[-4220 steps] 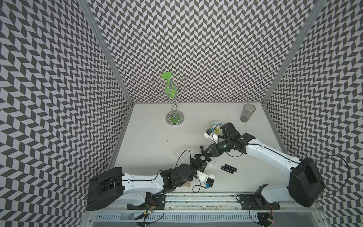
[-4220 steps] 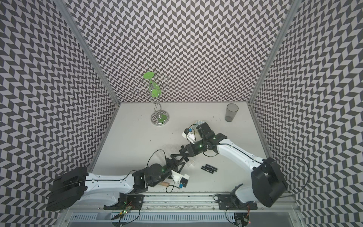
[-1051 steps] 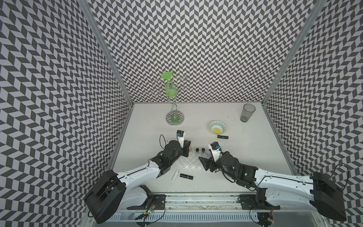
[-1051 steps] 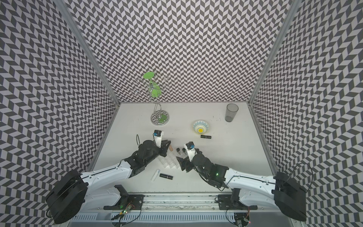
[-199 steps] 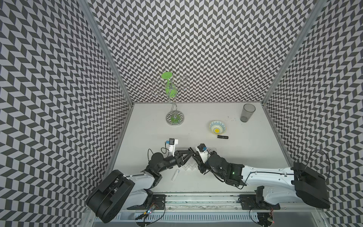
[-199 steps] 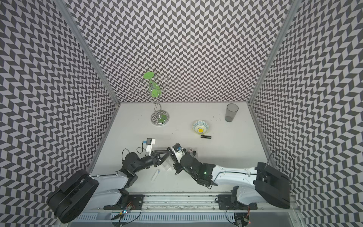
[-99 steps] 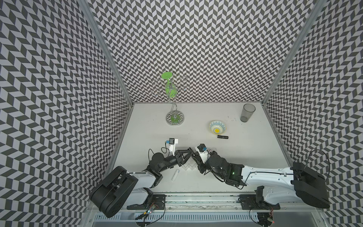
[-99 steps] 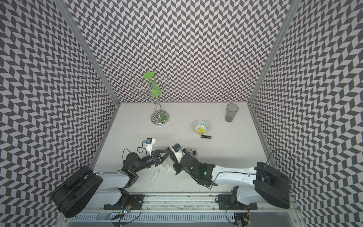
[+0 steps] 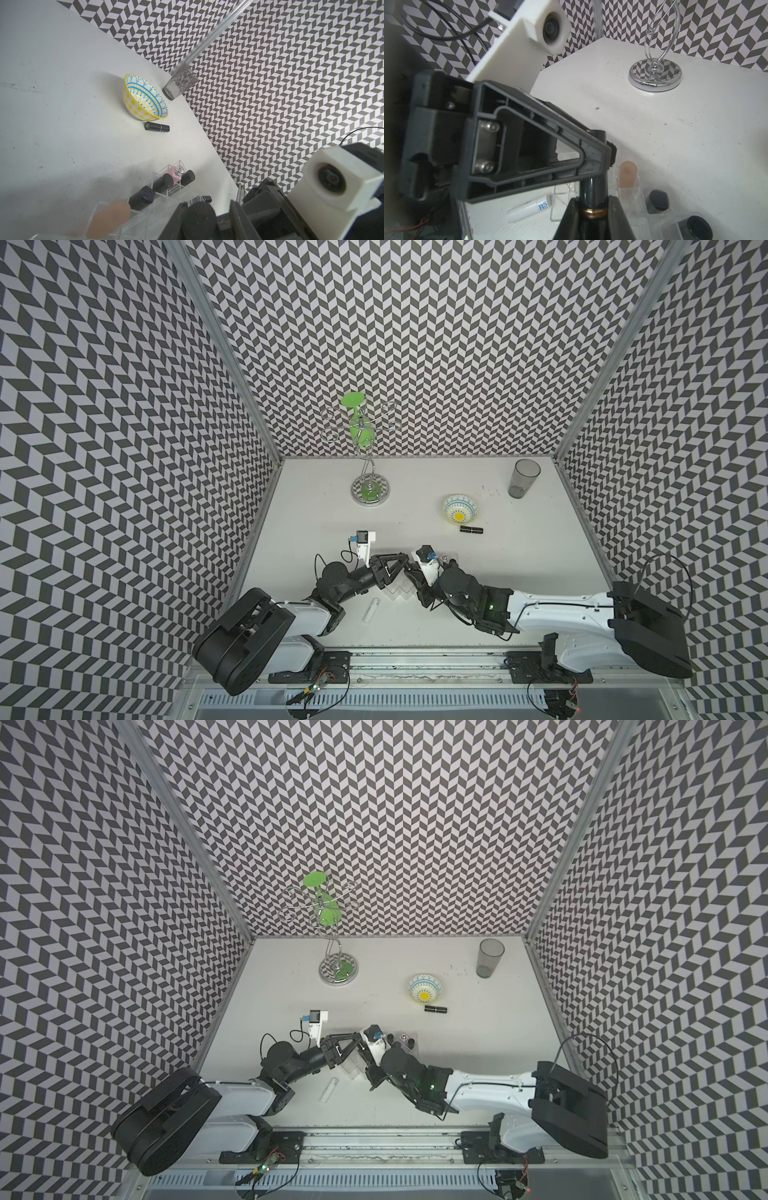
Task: Arrange the lipsticks in the organizer
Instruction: Pick up the lipstick at the center of the board.
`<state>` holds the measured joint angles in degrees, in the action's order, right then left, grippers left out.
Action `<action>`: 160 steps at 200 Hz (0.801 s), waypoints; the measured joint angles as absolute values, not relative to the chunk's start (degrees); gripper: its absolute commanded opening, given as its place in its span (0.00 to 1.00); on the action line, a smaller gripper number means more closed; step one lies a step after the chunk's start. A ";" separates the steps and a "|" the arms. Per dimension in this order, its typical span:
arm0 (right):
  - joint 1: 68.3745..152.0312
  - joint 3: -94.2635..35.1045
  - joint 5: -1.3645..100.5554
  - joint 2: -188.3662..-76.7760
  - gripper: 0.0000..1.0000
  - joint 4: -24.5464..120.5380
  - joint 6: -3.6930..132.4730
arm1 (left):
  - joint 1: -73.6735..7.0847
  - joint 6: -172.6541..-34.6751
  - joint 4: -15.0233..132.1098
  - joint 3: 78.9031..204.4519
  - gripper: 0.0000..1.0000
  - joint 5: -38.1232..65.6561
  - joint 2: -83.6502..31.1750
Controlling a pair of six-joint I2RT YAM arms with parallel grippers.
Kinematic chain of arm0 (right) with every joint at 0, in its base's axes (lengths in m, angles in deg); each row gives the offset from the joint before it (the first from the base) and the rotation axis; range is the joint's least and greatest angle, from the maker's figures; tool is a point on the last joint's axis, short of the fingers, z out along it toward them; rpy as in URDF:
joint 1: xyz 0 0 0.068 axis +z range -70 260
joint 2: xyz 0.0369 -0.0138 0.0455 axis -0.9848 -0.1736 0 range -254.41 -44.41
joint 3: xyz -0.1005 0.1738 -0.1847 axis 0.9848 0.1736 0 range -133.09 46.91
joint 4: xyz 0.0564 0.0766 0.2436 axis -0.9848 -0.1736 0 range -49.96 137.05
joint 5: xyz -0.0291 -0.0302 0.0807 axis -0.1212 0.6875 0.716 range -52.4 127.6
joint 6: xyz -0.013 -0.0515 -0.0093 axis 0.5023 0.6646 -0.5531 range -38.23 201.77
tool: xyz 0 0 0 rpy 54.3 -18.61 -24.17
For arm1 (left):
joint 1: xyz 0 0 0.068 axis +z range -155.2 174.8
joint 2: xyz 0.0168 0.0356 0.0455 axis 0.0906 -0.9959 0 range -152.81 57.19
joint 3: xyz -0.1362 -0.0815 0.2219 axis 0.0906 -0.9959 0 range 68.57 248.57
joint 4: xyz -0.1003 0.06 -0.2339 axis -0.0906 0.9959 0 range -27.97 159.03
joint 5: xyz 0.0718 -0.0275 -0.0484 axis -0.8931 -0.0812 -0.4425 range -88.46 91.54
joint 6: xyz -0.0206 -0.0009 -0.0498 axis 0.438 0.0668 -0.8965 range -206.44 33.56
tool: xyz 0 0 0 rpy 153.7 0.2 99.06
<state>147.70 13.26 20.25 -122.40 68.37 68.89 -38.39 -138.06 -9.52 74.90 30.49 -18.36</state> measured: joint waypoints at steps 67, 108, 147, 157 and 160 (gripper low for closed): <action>147.70 13.33 20.08 -122.91 0.23 68.39 68.89 | -38.60 -137.51 -9.00 74.92 0.17 30.22 -18.25; 147.70 13.35 19.82 -122.97 0.71 67.93 68.50 | -38.95 -135.52 -5.55 75.25 0.00 29.35 -14.14; 147.70 13.94 18.94 -121.83 0.82 67.71 66.75 | -39.26 -131.85 -0.34 76.06 0.00 27.47 -9.77; 147.70 14.81 18.81 -120.22 0.84 67.67 66.05 | -40.07 -129.16 4.09 76.85 0.00 24.87 -7.76; 147.70 15.16 18.72 -119.65 0.84 67.71 65.76 | -40.57 -128.14 6.04 77.24 0.00 24.17 -7.06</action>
